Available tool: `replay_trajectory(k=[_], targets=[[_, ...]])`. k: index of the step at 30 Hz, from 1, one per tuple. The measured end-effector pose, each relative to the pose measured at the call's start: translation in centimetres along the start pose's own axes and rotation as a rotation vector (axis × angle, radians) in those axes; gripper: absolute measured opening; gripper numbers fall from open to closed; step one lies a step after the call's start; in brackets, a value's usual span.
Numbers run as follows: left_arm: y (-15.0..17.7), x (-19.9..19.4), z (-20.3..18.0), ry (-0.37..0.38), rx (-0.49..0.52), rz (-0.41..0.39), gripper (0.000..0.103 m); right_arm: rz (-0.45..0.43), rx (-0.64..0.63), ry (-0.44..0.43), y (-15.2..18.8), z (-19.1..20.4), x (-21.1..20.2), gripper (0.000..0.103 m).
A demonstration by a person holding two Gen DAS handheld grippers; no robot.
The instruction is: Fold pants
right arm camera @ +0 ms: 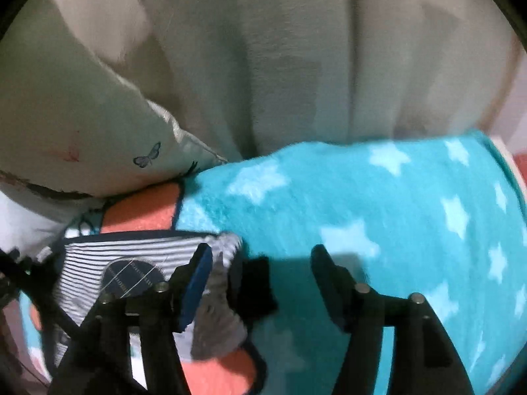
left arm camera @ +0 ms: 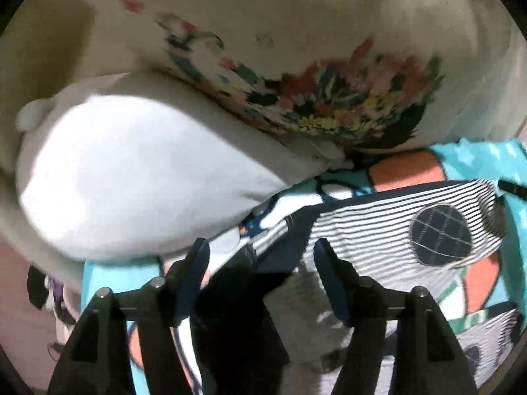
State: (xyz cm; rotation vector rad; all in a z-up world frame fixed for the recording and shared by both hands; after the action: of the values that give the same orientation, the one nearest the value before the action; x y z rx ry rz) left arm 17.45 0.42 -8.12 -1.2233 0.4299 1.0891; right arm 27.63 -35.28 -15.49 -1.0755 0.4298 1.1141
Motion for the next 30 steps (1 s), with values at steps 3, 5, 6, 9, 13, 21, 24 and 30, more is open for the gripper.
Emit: replay_trajectory(k=[3, 5, 6, 9, 13, 21, 24, 30], targets=[[1.1, -2.0, 0.1, 0.033, -0.050, 0.022, 0.066, 0.015, 0.075, -0.044, 2.1, -0.3, -0.5, 0.068], [1.8, -3.2, -0.6, 0.057, -0.074, 0.038, 0.066, 0.036, 0.115, -0.065, 3.7, 0.0, 0.4, 0.068], [2.3, -3.8, -1.0, 0.074, -0.081, 0.045, 0.067, 0.045, 0.128, -0.065, 4.2, 0.0, 0.7, 0.068], [3.2, -4.2, -0.9, 0.094, -0.059, 0.044, 0.067, 0.065, 0.176, -0.090, 5.6, 0.6, 2.2, 0.066], [4.6, -4.2, -1.0, 0.091, -0.030, 0.063, 0.067, 0.059, 0.195, -0.100, 5.9, 1.2, 2.4, 0.014], [6.2, -5.1, 0.9, 0.116, -0.058, 0.085, 0.067, 0.022, 0.266, -0.052, 7.4, 0.2, 1.2, 0.015], [6.3, -5.4, 1.3, 0.121, -0.057, 0.080, 0.067, 0.003, 0.288, -0.043, 7.6, -0.3, 0.5, 0.020], [6.6, -6.0, 1.5, 0.131, -0.043, 0.072, 0.067, -0.047, 0.261, 0.025, 7.7, -0.4, -1.9, 0.027]])
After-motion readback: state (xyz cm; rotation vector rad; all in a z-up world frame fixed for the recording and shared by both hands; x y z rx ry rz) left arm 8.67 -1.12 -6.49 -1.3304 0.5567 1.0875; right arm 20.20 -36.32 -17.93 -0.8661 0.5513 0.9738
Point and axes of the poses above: each gripper's, at about its wrist camera, not at the fingertips, and x roughly the way its jaws point, z to its left, y to its underside, the point moved 8 cm from there along x, roughly the way its jaws point, and after that the axes turned 13 degrees about -y, right-handed, at the moved point
